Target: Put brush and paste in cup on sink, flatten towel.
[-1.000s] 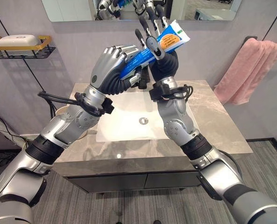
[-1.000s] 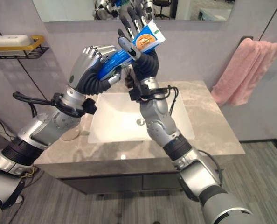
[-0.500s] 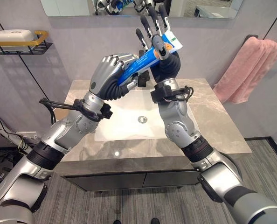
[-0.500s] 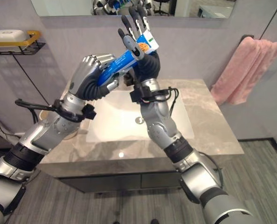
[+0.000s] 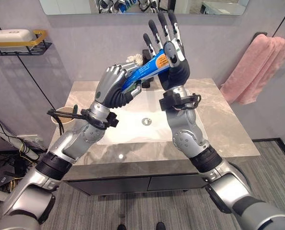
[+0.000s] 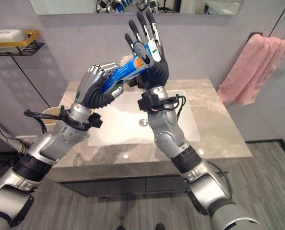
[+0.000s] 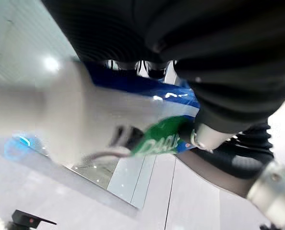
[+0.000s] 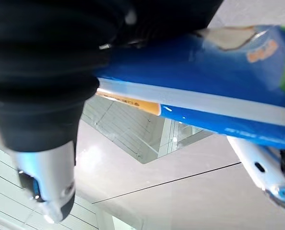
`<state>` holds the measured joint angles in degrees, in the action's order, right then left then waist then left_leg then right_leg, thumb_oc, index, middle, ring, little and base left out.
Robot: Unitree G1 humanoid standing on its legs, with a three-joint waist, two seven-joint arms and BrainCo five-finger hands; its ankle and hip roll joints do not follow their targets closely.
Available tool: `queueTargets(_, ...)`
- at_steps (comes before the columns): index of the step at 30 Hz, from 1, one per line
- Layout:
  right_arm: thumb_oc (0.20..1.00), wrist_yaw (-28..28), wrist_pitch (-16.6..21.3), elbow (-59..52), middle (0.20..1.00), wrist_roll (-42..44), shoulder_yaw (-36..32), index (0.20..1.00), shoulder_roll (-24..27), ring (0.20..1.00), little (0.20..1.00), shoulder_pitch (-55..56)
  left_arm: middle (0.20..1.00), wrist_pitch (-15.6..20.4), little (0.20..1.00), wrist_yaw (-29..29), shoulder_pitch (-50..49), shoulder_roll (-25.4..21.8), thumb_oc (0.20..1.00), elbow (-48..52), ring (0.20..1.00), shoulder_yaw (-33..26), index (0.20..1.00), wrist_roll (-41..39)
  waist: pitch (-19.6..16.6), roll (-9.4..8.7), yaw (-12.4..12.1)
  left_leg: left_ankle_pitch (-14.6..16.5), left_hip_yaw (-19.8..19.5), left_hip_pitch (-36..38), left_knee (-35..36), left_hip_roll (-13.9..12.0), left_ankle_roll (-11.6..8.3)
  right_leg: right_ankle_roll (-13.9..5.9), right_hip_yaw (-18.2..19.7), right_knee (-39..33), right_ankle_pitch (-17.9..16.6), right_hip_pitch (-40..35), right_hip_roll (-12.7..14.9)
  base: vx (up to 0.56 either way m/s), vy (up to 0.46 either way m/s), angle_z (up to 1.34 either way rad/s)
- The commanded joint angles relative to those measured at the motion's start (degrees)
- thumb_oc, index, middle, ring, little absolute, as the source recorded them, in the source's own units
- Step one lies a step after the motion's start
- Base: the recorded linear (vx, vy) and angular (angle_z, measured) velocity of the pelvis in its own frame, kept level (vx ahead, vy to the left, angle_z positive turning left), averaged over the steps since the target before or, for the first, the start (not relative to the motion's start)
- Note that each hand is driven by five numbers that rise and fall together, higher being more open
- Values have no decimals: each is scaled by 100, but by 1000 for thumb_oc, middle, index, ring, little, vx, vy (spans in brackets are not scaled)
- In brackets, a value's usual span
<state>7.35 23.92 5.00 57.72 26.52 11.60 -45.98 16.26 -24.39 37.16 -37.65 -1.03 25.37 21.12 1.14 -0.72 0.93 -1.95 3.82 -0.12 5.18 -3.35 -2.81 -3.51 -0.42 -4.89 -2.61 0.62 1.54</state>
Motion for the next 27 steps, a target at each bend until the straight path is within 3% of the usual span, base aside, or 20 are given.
queueTargets(1, 1000, -163, 100, -412, 1000, -44, -203, 1000, -40, 1000, 1000, -164, 200, -24, 200, -213, 337, -115, 200, -17, 200, -346, 200, -178, -252, -338, 39, 108, 73, 63, -18, -86, -110, -325, 199, 55, 124, -177, 392, 0, 0, 0)
queueTargets(8, 1000, -178, 65, -388, 1000, -32, -176, 1000, -51, 1000, 1000, -87, 200, -27, 200, -194, 508, -64, 200, -41, 200, -202, 200, -146, -236, -325, 85, 121, 48, 92, -18, -102, -102, -302, 179, 277, 228, -130, 368, 0, 0, 0)
queueTargets(9, 950, -177, 60, -378, 950, -33, -179, 950, -40, 950, 950, -80, 200, -16, 200, -182, 535, -92, 200, -45, 200, -173, 200, -113, -236, -322, 92, 125, 45, 106, -18, -103, -98, -299, 184, 326, 243, -111, 361, 0, 0, 0)
queueTargets(10, 307, -189, 58, -366, 307, -26, -172, 307, -40, 307, 307, -89, 200, -7, 200, -172, 528, -93, 200, -51, 200, -165, 200, -116, -240, -318, 93, 126, 45, 112, -18, -103, -95, -296, 186, 339, 255, -108, 355, 0, 0, 0)
queueTargets(11, 307, -192, 59, -363, 307, -24, -172, 307, -40, 307, 307, -90, 200, -6, 200, -172, 528, -93, 200, -52, 200, -165, 200, -116, -239, -318, 93, 126, 46, 112, -18, -104, -96, -295, 187, 342, 257, -106, 354, 0, 0, 0)
queueTargets(12, 200, -195, 63, -344, 200, -26, -170, 200, -46, 200, 200, -87, 200, -7, 200, -173, 522, -99, 200, -60, 200, -165, 200, -118, -244, -308, 92, 130, 51, 125, -18, -100, -90, -295, 181, 349, 265, -111, 350, 0, 0, 0)
queueTargets(23, 200, -45, 209, -334, 200, -114, -280, 200, -204, 200, 200, 39, 219, -5, 219, -242, 542, -11, 219, 27, 219, -208, 219, -202, -278, -253, 94, 150, 24, 175, -18, -87, -84, -290, 143, 328, 309, -180, 357, 0, 0, 0)
queueTargets(24, 200, -44, 208, -335, 200, -115, -280, 200, -204, 200, 200, 40, 451, -5, 451, -242, 541, -11, 451, 28, 451, -208, 451, -202, -279, -253, 94, 150, 24, 175, -18, -87, -84, -290, 143, 328, 309, -180, 357, 0, 0, 0)
queueTargets(25, 200, -1, 231, -340, 200, -138, -312, 200, -229, 200, 200, 50, 1000, -19, 1000, -265, 534, -6, 1000, 55, 1000, -234, 1000, -203, -281, -251, 91, 154, 20, 176, -18, -84, -83, -288, 135, 322, 312, -186, 360, 0, 0, 0)
queueTargets(27, 200, 162, 324, -348, 200, -235, -420, 200, -302, 200, 200, 71, 1000, -83, 1000, -367, 467, 73, 1000, 119, 1000, -321, 1000, -223, -281, -245, 76, 98, 12, 142, -18, -85, -76, -281, 128, 319, 262, -154, 358, 0, 0, 0)
